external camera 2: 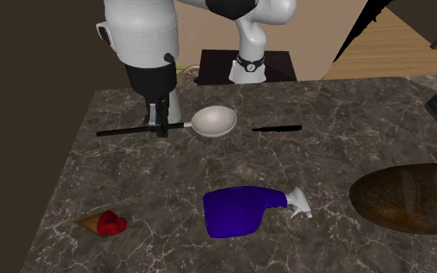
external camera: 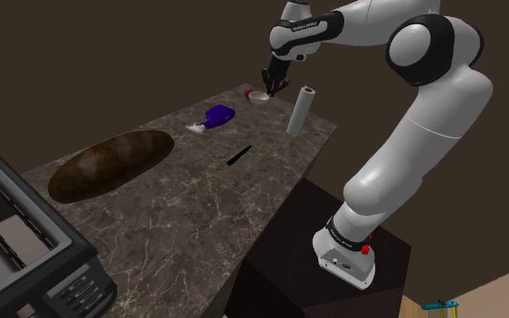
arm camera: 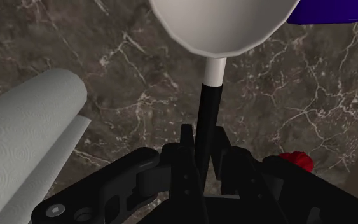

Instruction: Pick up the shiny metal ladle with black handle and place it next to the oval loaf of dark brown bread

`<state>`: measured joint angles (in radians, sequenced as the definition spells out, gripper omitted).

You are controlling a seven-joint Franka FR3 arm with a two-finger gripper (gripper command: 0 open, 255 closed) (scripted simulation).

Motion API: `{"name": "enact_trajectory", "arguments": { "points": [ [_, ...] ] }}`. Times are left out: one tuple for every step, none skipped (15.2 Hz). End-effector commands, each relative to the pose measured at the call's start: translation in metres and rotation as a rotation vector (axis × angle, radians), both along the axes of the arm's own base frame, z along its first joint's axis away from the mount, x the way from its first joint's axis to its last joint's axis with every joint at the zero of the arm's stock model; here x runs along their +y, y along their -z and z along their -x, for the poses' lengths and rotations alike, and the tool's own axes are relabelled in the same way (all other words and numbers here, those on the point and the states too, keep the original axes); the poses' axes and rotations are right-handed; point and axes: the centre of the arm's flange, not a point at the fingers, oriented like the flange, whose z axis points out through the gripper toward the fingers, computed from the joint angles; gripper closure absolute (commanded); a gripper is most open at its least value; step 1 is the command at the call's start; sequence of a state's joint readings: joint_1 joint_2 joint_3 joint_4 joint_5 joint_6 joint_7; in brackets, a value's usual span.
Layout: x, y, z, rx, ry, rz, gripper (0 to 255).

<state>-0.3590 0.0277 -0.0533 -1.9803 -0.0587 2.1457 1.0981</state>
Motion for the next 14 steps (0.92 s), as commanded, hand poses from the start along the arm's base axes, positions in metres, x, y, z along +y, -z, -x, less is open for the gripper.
{"name": "enact_trajectory", "arguments": {
  "points": [
    [0.0,-0.011,0.0,0.0,0.0,0.0,255],
    [0.0,-0.016,0.0,0.0,0.0,0.0,255],
    [0.0,-0.021,0.0,0.0,0.0,0.0,255],
    [0.0,-0.022,0.001,0.0,0.0,0.0,255],
    [0.012,-0.022,0.005,0.0,0.0,0.0,255],
    [0.025,-0.022,0.01,0.0,0.0,0.0,255],
    [0.037,-0.022,0.014,0.0,0.0,0.0,255],
    [0.05,-0.022,0.019,0.0,0.0,0.0,255],
    [0.062,-0.022,0.023,0.0,0.0,0.0,255],
    [0.074,-0.022,0.028,0.0,0.0,0.0,255],
    [0.087,-0.022,0.032,0.0,0.0,0.0,255],
    [0.099,-0.023,0.037,0.0,0.0,0.0,255],
    [0.112,-0.023,0.041,0.0,0.0,0.0,255],
    [0.124,-0.023,0.046,0.0,0.0,0.0,255]
  ]
}}
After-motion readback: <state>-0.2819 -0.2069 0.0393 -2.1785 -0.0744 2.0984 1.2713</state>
